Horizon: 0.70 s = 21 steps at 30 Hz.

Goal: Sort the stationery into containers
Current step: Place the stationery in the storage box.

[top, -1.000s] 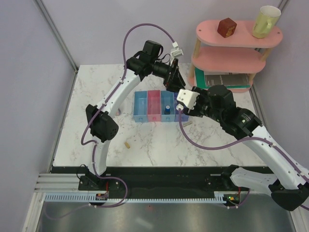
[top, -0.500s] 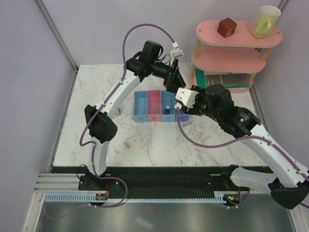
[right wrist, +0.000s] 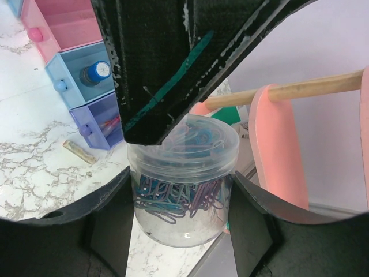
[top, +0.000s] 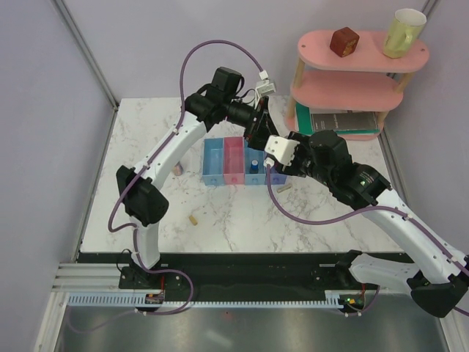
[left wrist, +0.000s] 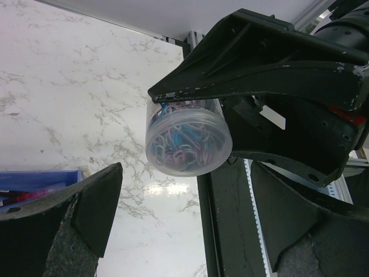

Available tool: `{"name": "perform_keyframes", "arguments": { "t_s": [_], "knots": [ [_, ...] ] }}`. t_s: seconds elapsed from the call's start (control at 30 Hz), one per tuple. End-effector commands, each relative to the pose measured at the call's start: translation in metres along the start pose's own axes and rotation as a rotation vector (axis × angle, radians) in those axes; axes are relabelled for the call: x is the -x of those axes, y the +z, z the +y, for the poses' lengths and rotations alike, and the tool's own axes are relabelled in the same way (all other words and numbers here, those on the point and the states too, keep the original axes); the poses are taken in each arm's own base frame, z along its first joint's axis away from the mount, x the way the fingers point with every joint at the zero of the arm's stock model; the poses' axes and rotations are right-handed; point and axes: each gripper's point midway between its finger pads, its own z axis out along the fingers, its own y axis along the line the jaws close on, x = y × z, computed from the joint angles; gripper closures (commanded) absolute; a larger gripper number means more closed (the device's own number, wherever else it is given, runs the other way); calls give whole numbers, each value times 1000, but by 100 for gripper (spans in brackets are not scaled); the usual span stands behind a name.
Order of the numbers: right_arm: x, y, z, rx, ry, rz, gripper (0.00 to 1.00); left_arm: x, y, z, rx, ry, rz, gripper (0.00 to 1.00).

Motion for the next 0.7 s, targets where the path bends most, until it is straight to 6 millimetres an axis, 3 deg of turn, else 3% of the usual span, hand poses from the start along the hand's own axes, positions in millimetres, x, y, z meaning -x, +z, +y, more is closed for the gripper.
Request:
{"name": "perform_keyframes", "arguments": {
  "t_s": [0.0, 0.27, 0.67],
  "knots": [
    [13, -7, -18, -77, 11, -47, 82, 20, -6, -22, -33, 105, -33, 2],
    [21, -10, -25, -89, 28, -64, 82, 16, 7, -10, -21, 105, -18, 2],
    [25, -9, -28, -91, 31, -70, 82, 17, 16, -11, -29, 109, -12, 1]
  ]
}}
